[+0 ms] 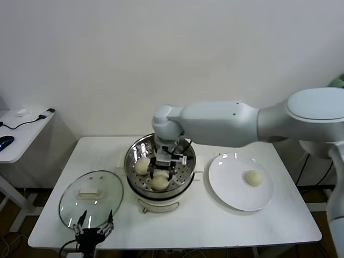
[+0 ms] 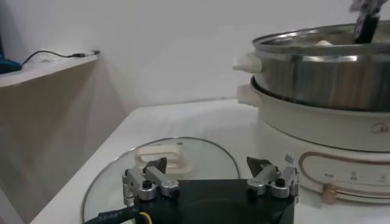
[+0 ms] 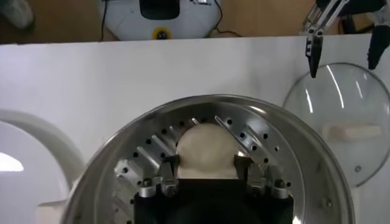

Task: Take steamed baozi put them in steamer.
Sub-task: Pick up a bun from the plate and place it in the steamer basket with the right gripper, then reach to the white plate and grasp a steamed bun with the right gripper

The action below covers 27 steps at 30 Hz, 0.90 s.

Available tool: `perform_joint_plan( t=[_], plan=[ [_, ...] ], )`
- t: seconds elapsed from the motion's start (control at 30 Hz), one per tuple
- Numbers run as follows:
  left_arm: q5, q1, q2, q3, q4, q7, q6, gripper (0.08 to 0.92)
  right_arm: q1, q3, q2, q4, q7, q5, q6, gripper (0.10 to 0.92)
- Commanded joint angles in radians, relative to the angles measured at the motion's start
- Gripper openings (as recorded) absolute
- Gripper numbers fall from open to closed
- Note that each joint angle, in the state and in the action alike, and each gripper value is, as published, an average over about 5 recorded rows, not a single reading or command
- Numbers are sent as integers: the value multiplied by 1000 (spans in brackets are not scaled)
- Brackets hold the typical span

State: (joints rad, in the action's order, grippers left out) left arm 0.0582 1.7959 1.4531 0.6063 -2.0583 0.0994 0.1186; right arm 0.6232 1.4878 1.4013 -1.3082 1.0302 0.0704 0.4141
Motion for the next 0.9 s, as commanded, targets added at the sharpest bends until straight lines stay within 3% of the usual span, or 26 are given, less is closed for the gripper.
perform_joint_plan(
  t=[0.03,0.27,0.53,0.7,0.9],
  plan=[
    [0,0,-1,0,0,-1,1,823,-71,-10,43,72,-32,-61,42,640],
    [0,7,-3,0,-11,-2,2,823,30,-16,-1,43,28,47,62,801],
    [0,12,-3,-3,-20,-2,0,823,240,18,-147,85,129,300,69,823],
    [1,16,-3,-3,-24,-1,-4,823,375,164,-314,135,146,452,-117,823],
    [4,11,2,0,-25,0,-7,823,335,281,-578,124,109,387,-354,823]
  ],
)
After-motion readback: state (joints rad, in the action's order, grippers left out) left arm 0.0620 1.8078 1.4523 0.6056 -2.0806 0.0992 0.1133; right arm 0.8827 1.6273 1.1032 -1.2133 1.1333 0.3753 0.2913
